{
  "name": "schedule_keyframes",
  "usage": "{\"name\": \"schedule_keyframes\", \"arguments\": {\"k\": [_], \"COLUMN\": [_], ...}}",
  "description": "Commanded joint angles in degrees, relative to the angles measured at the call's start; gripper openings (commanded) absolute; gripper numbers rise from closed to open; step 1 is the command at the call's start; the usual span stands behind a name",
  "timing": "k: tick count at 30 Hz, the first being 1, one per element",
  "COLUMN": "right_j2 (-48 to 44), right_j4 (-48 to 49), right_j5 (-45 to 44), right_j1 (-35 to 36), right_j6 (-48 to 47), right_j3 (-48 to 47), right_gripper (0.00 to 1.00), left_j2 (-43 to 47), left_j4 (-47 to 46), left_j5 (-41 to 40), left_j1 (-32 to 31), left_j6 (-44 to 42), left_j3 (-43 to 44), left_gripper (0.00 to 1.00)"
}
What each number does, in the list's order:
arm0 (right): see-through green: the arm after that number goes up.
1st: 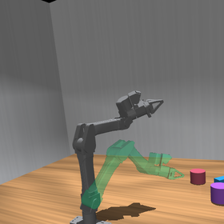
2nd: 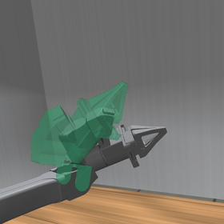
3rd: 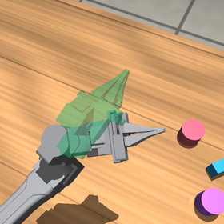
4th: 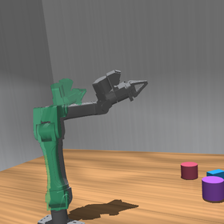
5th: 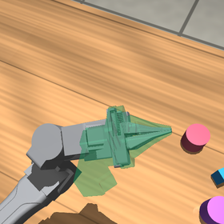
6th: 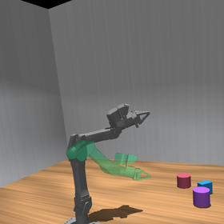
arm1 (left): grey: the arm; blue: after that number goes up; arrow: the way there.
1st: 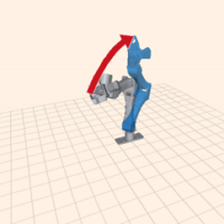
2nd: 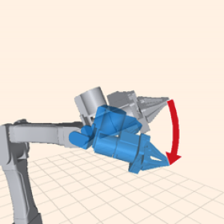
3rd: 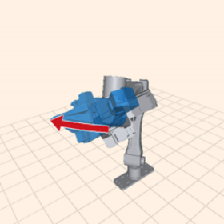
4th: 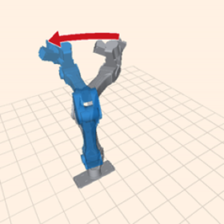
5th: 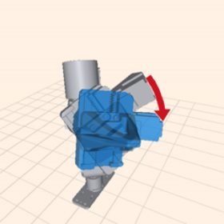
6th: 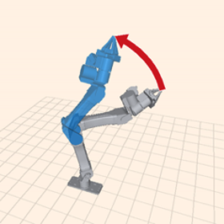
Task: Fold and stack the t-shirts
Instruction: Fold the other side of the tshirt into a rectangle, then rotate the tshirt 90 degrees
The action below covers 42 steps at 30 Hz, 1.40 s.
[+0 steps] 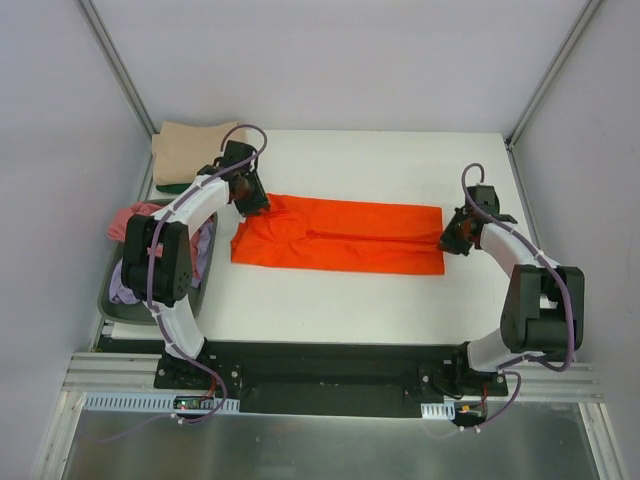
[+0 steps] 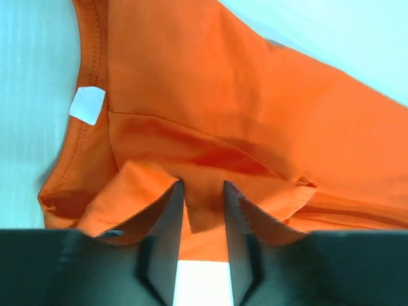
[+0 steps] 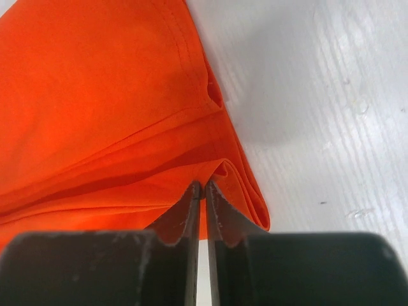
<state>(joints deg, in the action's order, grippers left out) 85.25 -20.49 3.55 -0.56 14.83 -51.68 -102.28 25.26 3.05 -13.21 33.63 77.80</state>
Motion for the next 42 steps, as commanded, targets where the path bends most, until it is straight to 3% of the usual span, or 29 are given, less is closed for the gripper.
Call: {"name": "schedule_keyframes", "arguments": {"k": [1, 3, 4, 5, 6, 10, 17, 21, 25, 32, 39, 42], "right_j2": [1.41, 1.15, 0.62, -0.6, -1.83, -8.42, -12.49, -6.26, 1.91, 7.3, -3.85, -8.07], "right_j4": [2.65, -0.41, -1.82, -2.96, -3.67, -4.56, 4.84, 6.16, 8.19, 5.64, 0.1, 1.32], "right_j5": [-5.03, -7.06, -8.2, -9.95, -11.19, -10.77, 11.1, 9.81, 6.49, 3.39, 4.53, 8.04], "right_j1": [-0.41, -0.32, -0.06, 0.2, 0.47, 2.05, 7.93, 12.5, 12.77, 13.12, 17.25, 24.08], "right_j6": [-0.24, -0.15, -0.33, -0.24, -0.24, -0.68, -3.05, -2.79, -2.61, -1.74, 2.74, 6.95], "right_j3": [-3.77, -5.53, -6.06, -6.15, -5.89, -2.74, 5.8, 4.41, 0.71, -0.89, 11.58, 17.21], "right_gripper": [0.15, 0.26, 0.38, 0.6, 0.71, 0.99, 0.96, 0.96, 0.96, 0.96, 0.96, 0.96], "left_j2": [-2.31, -2.49, -1.88, -0.74, 0.4, 4.98, 6.92, 2.89, -2.82, -12.05, -25.93, -33.49], "left_j4": [-0.03, 0.23, 0.49, 0.5, 0.5, 0.15, -4.33, -5.48, -6.8, -6.97, -6.97, -6.89], "left_j5": [-0.14, -1.38, -1.38, -1.47, -1.12, 2.39, 13.12, 15.76, 16.63, 14.53, 16.54, 20.85], "left_j1": [1.35, 1.7, 1.87, 1.87, 1.87, 1.61, -2.69, -4.19, -4.01, -4.01, -4.1, -4.8], "left_j6": [-0.93, -1.02, -0.76, -0.49, -0.23, 0.21, 1.26, 2.58, 3.99, 7.41, 14.0, 16.73], "left_j3": [3.58, 5.07, 5.17, 4.82, 4.03, 0.35, -7.66, -7.05, -4.77, 3.83, 19.46, 29.92], "left_gripper": [0.46, 0.66, 0.73, 0.85, 0.97, 0.99, 0.99, 0.99, 0.99, 0.99, 0.99, 0.99]}}
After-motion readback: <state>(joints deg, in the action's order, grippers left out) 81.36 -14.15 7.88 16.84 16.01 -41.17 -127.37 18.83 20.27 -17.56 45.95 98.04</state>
